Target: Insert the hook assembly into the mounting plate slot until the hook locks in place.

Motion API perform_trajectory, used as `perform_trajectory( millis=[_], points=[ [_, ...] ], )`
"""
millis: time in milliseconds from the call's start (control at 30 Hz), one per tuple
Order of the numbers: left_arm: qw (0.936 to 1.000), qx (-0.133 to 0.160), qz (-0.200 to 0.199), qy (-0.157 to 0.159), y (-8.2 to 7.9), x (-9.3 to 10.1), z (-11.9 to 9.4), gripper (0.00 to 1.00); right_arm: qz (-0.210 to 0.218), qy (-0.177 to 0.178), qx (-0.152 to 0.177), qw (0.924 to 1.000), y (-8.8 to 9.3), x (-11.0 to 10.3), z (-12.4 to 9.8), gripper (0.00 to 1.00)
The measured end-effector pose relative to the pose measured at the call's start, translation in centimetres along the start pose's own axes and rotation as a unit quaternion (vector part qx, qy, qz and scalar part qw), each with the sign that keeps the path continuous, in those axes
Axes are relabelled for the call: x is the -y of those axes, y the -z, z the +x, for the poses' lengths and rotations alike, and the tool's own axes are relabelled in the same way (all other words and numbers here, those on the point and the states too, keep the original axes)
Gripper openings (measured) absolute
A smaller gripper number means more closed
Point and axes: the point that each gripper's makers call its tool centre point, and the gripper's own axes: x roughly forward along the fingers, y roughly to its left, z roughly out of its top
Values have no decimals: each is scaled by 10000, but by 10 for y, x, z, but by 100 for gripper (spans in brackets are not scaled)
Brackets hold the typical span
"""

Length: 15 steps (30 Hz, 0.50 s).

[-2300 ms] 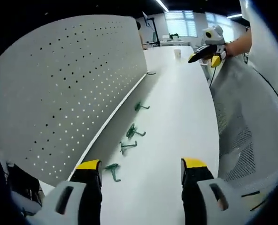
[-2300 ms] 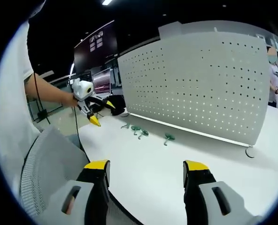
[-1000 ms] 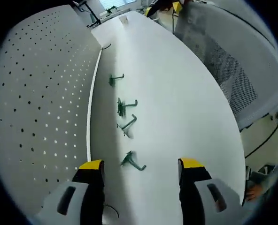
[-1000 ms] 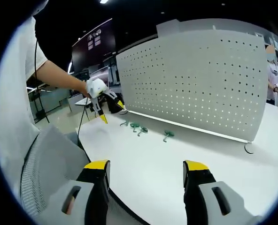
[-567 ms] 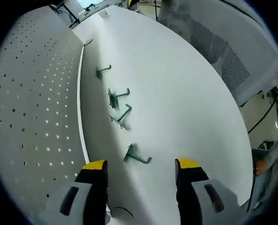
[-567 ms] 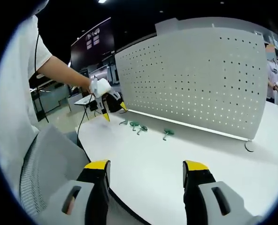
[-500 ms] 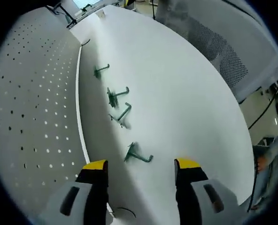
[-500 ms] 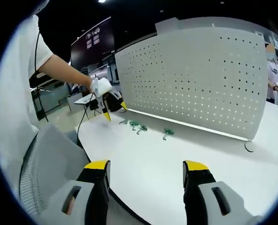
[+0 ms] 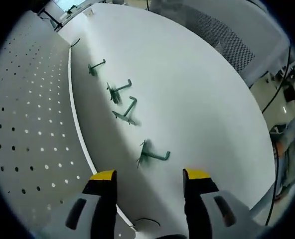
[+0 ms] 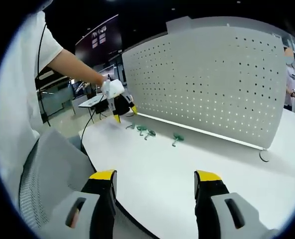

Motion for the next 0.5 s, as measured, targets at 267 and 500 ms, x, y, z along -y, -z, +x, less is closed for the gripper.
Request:
perform_trajectory(
  millis=[267,500],
  points=[
    [9995,-126,238,149,5,-2,10,49,20,1,-42,10000,2,0,1,61],
    [9986,-88,412,322,3,-4,17,40,85,34,-40,9999,3,1,1,61]
  ],
)
